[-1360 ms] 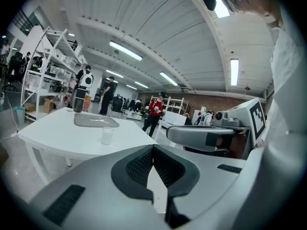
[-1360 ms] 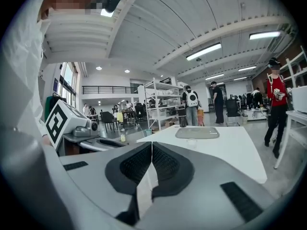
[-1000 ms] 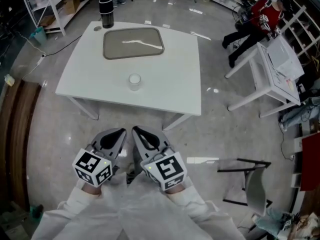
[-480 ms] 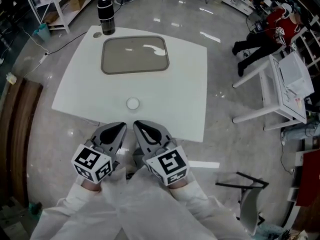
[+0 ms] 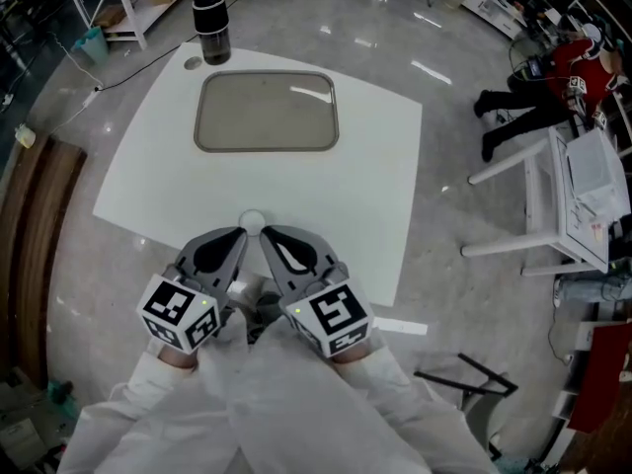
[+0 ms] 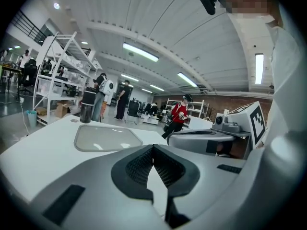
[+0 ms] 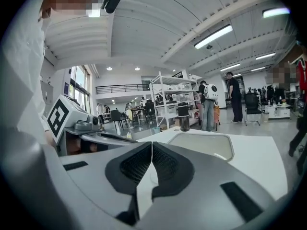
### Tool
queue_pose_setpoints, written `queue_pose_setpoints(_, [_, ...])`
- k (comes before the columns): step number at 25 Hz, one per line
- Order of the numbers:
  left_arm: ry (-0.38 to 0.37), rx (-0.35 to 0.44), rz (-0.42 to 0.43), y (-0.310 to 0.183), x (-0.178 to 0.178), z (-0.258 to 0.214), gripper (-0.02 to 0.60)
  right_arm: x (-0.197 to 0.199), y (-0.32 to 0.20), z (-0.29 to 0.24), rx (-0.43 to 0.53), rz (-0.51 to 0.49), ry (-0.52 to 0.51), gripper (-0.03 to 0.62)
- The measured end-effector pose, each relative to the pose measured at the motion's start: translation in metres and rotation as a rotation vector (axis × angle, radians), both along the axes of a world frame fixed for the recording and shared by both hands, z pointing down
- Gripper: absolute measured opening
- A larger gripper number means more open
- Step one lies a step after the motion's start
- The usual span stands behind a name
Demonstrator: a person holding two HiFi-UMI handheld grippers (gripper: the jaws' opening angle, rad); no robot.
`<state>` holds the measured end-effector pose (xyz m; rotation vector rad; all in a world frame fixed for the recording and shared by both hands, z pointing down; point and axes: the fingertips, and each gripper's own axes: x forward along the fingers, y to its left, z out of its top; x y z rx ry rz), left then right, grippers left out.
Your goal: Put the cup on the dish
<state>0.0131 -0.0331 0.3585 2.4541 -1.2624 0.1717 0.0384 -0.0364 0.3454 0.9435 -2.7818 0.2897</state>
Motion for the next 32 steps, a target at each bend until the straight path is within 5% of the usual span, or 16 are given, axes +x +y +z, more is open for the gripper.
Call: queue_pose_setpoints(32, [-0.035, -0.1, 0.121, -0.017, -0.043, 0.026, 0.006, -0.014, -0.013, 0.025, -0.112, 0.101, -0.003, 0.014])
